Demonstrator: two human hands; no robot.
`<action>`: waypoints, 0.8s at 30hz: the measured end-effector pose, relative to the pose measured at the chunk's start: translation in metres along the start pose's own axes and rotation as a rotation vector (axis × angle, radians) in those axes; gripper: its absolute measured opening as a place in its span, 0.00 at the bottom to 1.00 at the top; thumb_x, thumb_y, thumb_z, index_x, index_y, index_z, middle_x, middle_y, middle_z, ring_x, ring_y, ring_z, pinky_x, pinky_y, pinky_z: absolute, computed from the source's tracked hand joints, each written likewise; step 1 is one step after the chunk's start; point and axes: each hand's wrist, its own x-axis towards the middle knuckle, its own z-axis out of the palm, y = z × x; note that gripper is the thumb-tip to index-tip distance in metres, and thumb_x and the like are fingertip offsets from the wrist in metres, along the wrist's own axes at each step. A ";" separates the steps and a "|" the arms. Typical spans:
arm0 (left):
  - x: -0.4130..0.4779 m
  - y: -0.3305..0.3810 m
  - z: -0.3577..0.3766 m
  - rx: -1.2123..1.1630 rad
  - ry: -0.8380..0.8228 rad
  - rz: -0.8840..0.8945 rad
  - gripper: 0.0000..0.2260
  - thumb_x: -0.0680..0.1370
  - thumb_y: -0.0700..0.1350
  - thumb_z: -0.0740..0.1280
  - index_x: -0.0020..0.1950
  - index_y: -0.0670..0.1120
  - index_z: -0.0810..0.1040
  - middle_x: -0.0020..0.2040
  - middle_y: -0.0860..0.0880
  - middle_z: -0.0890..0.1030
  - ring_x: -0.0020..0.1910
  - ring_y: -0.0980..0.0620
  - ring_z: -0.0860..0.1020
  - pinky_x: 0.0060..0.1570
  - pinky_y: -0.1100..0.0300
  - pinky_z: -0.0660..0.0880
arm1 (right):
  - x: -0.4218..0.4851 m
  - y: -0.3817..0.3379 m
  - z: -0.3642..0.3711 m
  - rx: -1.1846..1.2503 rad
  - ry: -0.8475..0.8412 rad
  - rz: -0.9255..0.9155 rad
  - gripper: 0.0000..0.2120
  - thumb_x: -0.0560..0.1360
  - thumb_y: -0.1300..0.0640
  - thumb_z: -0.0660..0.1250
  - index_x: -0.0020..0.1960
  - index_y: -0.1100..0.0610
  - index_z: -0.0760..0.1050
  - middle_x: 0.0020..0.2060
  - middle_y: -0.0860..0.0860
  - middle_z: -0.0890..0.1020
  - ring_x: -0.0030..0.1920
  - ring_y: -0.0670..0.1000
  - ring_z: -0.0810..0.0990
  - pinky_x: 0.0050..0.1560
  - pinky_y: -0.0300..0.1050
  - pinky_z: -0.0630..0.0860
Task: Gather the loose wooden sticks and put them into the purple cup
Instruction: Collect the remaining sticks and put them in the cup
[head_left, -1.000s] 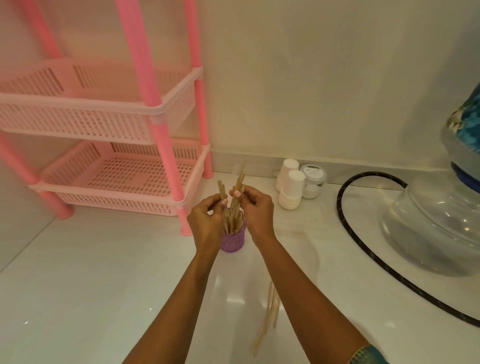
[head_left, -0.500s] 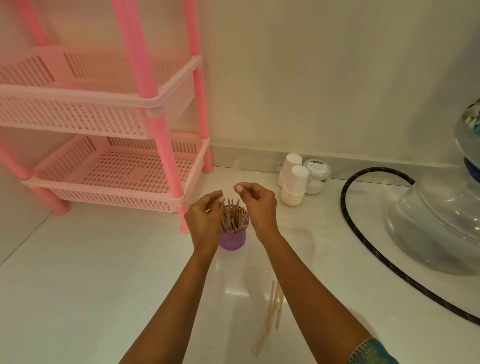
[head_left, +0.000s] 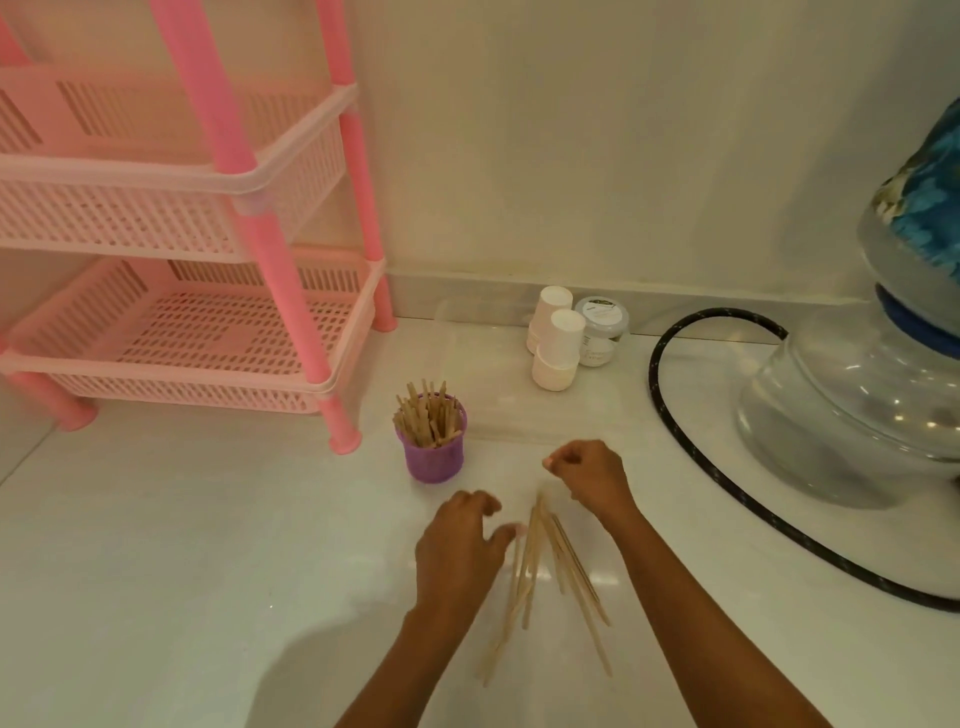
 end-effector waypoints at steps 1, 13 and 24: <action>-0.005 -0.001 0.005 0.075 -0.079 -0.030 0.18 0.73 0.62 0.68 0.58 0.55 0.75 0.55 0.58 0.77 0.52 0.58 0.76 0.50 0.62 0.75 | -0.006 0.009 -0.001 -0.046 -0.014 0.017 0.06 0.73 0.53 0.71 0.43 0.56 0.81 0.40 0.50 0.83 0.40 0.50 0.80 0.48 0.47 0.79; -0.055 -0.009 0.029 0.519 -0.283 -0.098 0.31 0.66 0.72 0.65 0.59 0.51 0.75 0.56 0.54 0.77 0.59 0.53 0.74 0.68 0.52 0.60 | -0.076 0.064 -0.003 -0.296 -0.061 0.071 0.13 0.71 0.48 0.72 0.50 0.54 0.76 0.45 0.48 0.79 0.45 0.48 0.79 0.48 0.43 0.78; -0.076 0.007 0.035 0.459 -0.241 -0.153 0.12 0.76 0.58 0.64 0.49 0.52 0.80 0.46 0.56 0.82 0.48 0.57 0.80 0.70 0.52 0.57 | -0.114 0.075 0.009 -0.511 -0.033 0.001 0.03 0.74 0.59 0.63 0.47 0.57 0.75 0.44 0.50 0.78 0.40 0.48 0.76 0.33 0.36 0.69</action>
